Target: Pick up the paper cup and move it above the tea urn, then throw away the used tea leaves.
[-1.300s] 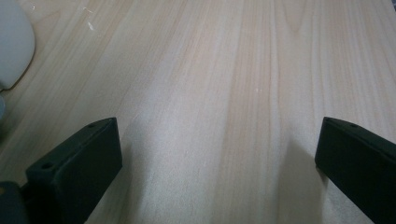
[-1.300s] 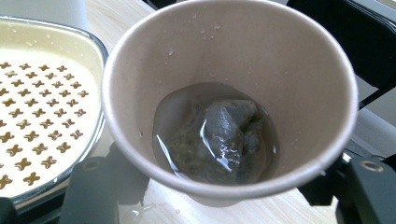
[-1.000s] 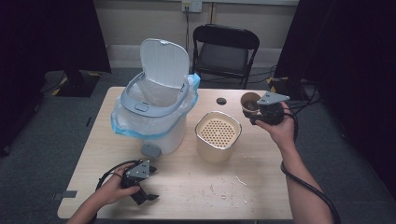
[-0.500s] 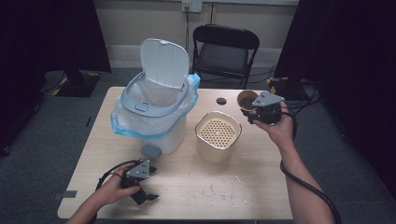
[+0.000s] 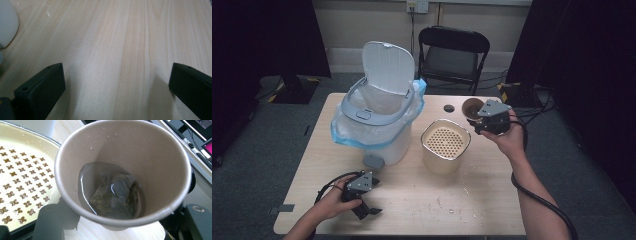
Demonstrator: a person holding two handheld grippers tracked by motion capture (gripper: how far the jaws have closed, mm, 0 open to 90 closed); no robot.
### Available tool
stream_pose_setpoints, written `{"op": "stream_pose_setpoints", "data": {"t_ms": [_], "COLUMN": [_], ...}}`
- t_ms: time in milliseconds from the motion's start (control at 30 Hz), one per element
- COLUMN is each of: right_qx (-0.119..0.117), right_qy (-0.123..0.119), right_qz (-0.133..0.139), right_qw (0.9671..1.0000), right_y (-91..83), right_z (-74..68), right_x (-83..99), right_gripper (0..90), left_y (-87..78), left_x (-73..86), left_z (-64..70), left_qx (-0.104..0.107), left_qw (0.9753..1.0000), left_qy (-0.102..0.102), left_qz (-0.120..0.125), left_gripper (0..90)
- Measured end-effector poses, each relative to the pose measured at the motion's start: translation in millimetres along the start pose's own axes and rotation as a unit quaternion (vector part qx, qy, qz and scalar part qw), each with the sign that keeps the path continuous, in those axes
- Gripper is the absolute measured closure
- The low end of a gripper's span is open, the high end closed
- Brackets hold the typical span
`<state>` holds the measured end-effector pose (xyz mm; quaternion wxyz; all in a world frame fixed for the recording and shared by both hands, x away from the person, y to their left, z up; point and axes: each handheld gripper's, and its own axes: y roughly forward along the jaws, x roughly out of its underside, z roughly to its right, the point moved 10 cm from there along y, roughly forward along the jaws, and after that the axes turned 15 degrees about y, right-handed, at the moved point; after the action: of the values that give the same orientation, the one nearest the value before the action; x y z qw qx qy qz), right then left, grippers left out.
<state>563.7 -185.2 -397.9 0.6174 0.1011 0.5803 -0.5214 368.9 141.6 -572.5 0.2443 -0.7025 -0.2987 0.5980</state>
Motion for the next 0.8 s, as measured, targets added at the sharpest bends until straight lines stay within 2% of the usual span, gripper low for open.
{"op": "stream_pose_setpoints", "data": {"t_ms": [433,567,633,667,800], "right_qx": [0.000,0.006,0.005,0.008,0.010], "right_qy": [-0.023,-0.043,-0.046,-0.058,-0.077], "right_qz": [0.004,0.007,0.008,0.005,0.008], "right_qw": [0.9997,0.9990,0.9989,0.9982,0.9970], "right_y": [-5.4,-5.9,-5.9,-5.7,-6.4], "right_z": [-2.5,-6.1,-7.6,-9.7,-13.9], "right_x": [-9.2,-11.2,-11.6,-11.9,-14.9], "right_gripper": [33.1,33.2,33.2,33.2,33.2], "left_y": [0.0,0.0,0.0,0.0,0.0], "left_x": [0.0,0.0,0.0,0.0,0.0], "left_z": [0.0,0.0,0.0,0.0,0.0], "left_qx": [0.000,0.000,0.000,0.000,0.000], "left_qw": [1.0000,1.0000,1.0000,1.0000,1.0000], "left_qy": [0.000,0.000,0.000,0.000,0.000], "left_qz": [0.000,0.000,0.000,0.000,0.000], "left_gripper": [0.0,0.0,0.0,0.0,0.0]}}
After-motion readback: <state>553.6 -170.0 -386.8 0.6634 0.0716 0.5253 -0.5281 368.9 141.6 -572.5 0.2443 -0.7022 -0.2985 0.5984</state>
